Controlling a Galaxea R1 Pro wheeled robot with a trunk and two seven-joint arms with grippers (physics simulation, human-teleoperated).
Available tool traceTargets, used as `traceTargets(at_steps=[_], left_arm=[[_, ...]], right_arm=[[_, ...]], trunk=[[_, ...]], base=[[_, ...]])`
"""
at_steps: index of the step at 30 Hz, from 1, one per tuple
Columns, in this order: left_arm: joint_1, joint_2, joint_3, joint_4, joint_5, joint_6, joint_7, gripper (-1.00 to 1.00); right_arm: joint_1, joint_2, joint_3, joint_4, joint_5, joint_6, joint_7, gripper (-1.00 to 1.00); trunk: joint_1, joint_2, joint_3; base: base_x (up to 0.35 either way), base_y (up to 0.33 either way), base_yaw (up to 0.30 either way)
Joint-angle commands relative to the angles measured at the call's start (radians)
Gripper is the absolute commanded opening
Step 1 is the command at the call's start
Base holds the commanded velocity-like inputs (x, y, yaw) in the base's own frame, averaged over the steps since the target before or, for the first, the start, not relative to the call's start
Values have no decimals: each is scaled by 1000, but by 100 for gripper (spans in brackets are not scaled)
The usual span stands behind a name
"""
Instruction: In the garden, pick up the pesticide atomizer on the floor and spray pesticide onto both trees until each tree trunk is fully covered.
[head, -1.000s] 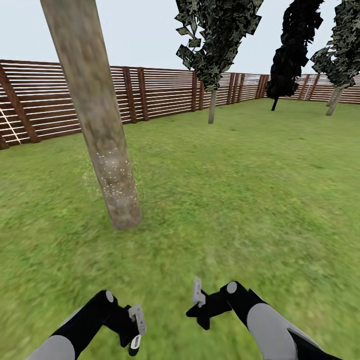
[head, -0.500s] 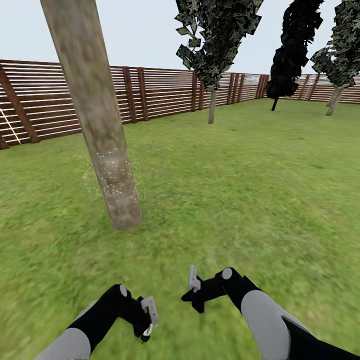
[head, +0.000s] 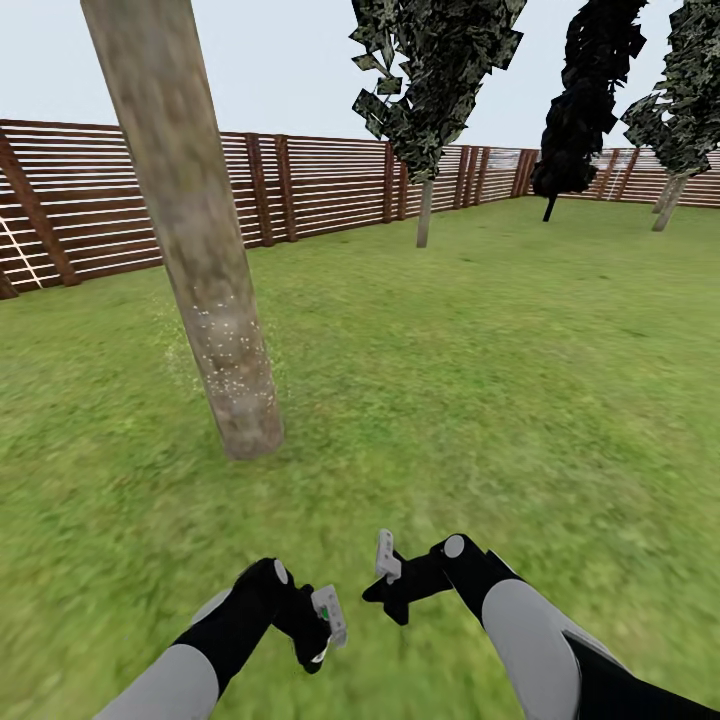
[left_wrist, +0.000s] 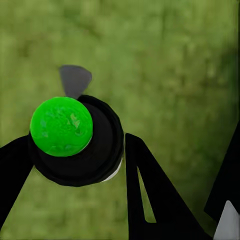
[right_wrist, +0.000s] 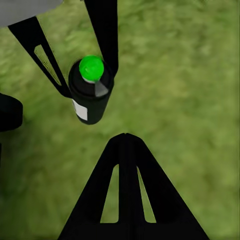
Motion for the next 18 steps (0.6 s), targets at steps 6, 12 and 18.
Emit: traceTargets(at_steps=[6,12,18], left_arm=[[0,-2,1,13,-1,-2,-2,-100],[0,-2,2,12,0,-3,26,-100],[0,-14,3,14,11,-5,89,-100]], right_arm=[[-10,0,0,0,0,0,0,-100],[-23,0,0,0,-2,0,0,-100],[-25,0,-2,0,-2,0,0,-100]], trunk=[[0,0,0],[0,0,0],[0,0,0]], base=[[0,0,0],[0,0,0],[0,0,0]])
